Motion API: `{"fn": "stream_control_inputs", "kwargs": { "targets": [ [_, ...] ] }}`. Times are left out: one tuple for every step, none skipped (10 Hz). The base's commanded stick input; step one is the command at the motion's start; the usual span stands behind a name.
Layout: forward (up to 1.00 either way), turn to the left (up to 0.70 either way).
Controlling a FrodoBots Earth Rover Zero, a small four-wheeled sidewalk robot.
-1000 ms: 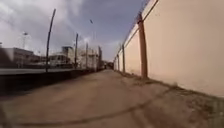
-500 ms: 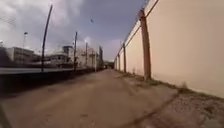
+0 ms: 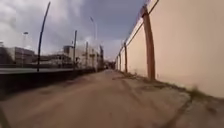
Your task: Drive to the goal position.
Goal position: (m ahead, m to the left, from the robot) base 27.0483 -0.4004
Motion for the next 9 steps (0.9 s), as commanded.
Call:
{"fn": "stream_control_inputs", "kwargs": {
  "targets": [
    [0.7,0.0],
    [0.7,0.0],
    [0.7,0.0],
    [0.7,0.0],
    [0.7,0.0],
    [0.7,0.0],
    [0.7,0.0],
    [0.7,0.0],
    [0.7,0.0]
  ]
}}
